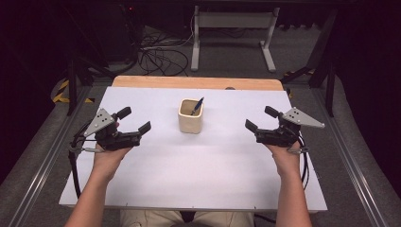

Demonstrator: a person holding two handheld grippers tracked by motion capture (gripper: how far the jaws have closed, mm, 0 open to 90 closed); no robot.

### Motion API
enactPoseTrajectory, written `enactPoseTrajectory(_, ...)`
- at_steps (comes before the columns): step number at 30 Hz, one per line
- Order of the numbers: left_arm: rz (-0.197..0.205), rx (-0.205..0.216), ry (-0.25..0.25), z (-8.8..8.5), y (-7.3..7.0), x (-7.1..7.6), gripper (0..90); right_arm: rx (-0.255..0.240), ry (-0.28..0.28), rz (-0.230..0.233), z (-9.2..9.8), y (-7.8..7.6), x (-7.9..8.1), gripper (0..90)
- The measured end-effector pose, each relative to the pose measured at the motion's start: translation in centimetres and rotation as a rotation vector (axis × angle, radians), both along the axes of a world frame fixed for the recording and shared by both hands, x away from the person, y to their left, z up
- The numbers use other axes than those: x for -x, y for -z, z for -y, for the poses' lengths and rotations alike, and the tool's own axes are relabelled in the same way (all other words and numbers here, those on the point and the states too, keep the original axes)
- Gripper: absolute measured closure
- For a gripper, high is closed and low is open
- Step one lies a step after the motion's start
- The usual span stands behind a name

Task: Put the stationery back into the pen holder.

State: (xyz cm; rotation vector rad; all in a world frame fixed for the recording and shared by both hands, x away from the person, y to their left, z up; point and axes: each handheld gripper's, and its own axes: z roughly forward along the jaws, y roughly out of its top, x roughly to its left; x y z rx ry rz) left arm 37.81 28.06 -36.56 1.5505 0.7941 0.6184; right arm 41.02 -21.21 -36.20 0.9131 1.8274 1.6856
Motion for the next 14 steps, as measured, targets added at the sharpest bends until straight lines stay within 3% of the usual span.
enactPoseTrajectory(9, 0.004, 0.015, -0.004, -0.47, -0.09, 0.08, 6.2, 0.004, 0.004, -0.002, -0.08, 0.01, -0.03, 4.4)
enactPoseTrajectory(14, 0.013, 0.0, -0.018, -0.7, 0.01, 0.13, 6.2, 0.004, 0.007, -0.005, -0.01, -0.02, -0.01, 4.4)
